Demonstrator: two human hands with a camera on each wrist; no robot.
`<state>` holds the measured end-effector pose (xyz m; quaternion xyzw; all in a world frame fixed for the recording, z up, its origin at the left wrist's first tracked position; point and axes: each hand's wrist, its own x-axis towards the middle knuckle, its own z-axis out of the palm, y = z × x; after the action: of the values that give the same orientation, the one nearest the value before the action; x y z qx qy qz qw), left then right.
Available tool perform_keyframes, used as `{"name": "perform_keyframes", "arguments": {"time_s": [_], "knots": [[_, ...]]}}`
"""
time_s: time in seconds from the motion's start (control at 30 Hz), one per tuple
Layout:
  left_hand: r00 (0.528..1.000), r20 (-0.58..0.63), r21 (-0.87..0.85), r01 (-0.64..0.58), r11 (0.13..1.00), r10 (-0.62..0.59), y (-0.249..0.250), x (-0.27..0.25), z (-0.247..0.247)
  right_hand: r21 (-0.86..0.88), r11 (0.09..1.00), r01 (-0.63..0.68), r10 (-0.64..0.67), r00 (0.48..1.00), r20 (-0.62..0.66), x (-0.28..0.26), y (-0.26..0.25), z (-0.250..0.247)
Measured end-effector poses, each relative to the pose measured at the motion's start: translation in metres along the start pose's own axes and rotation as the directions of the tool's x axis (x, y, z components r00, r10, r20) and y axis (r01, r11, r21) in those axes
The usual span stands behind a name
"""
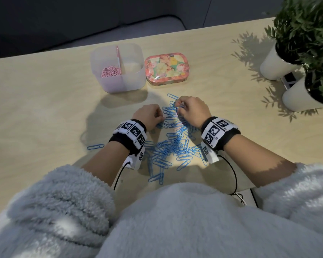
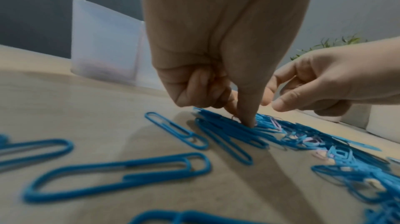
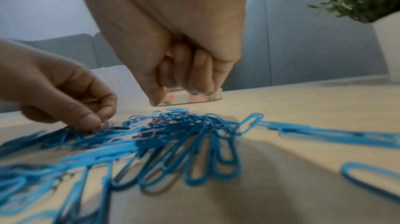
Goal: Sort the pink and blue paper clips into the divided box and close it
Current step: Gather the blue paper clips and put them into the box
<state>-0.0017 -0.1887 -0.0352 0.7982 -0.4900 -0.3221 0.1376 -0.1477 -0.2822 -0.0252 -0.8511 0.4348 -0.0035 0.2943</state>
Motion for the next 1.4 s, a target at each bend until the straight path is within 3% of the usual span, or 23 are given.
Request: {"name": "perform_keyframes", "arguments": {"time_s": [0.13,0.23,0.33,0.43,0.5,0.6,0.67,0.7,0.77,0.8,0.87,0.9,0.97,1.1,1.2,1.4], "knots": [[0.999,0.028,-0.154,0.043,0.987,-0.039,-0.006,-0.001,-0.004,-0.233,0.951,0.201,-0.181,0.978,0.105,-0.005,-0.004,0.001],[0.998,0.015,-0.336,0.066,0.94,-0.065,-0.009,-0.004,-0.009,-0.306,0.936,0.173,-0.144,0.983,0.116,0.001,-0.004,0.001],[0.995,0.073,-0.514,0.1,0.852,-0.073,-0.007,-0.007,-0.014,-0.269,0.956,0.121,-0.096,0.99,0.104,0.004,0.0,0.001],[0.987,0.138,-0.503,0.14,0.853,-0.081,0.003,-0.009,-0.011,0.051,0.997,0.057,-0.059,0.997,0.047,0.006,0.009,-0.001],[0.982,0.178,-0.501,0.144,0.853,-0.061,0.012,-0.009,-0.004,0.352,0.936,-0.011,0.019,1.0,-0.018,0.007,0.014,-0.005],[0.986,0.167,-0.313,0.037,0.949,0.017,0.021,-0.007,0.01,0.735,0.657,-0.17,0.194,0.98,0.053,-0.001,0.019,-0.01],[0.987,0.152,-0.099,-0.042,0.994,0.057,0.024,-0.006,0.017,0.833,0.5,-0.237,0.242,0.962,0.129,-0.01,0.02,-0.01],[0.987,0.144,-0.027,-0.073,0.997,0.076,0.024,-0.005,0.02,0.837,0.483,-0.255,0.238,0.959,0.155,-0.015,0.022,-0.008],[0.987,0.128,0.061,-0.102,0.993,0.093,0.024,-0.004,0.022,0.777,0.578,-0.251,0.202,0.966,0.162,-0.021,0.026,-0.001],[0.989,0.117,0.08,-0.1,0.992,0.091,0.024,-0.005,0.02,0.7,0.682,-0.213,0.159,0.977,0.142,-0.024,0.029,0.003],[0.991,0.109,0.087,-0.089,0.992,0.08,0.02,-0.005,0.014,0.404,0.91,-0.088,0.04,0.991,0.126,-0.029,0.035,0.008],[0.992,0.105,0.076,-0.077,0.994,0.069,0.017,-0.005,0.011,0.22,0.975,-0.035,0.004,0.99,0.138,-0.032,0.036,0.009],[0.995,0.084,0.052,-0.05,0.997,0.045,0.012,-0.008,0.004,0.041,0.999,-0.006,-0.001,0.987,0.158,-0.037,0.037,0.008],[0.996,0.038,0.046,-0.088,0.995,0.086,0.013,-0.015,0.002,0.128,0.99,-0.056,0.037,0.988,0.152,-0.032,0.032,0.004],[0.989,0.077,0.068,-0.131,0.989,0.126,0.021,-0.017,0.012,0.075,0.997,0.011,-0.019,0.995,0.096,-0.025,0.02,0.005],[0.999,-0.005,0.15,-0.036,0.988,0.037,0.027,-0.025,0.023,-0.032,0.999,0.04,-0.036,0.992,0.12,-0.013,0.002,0.015]]}}
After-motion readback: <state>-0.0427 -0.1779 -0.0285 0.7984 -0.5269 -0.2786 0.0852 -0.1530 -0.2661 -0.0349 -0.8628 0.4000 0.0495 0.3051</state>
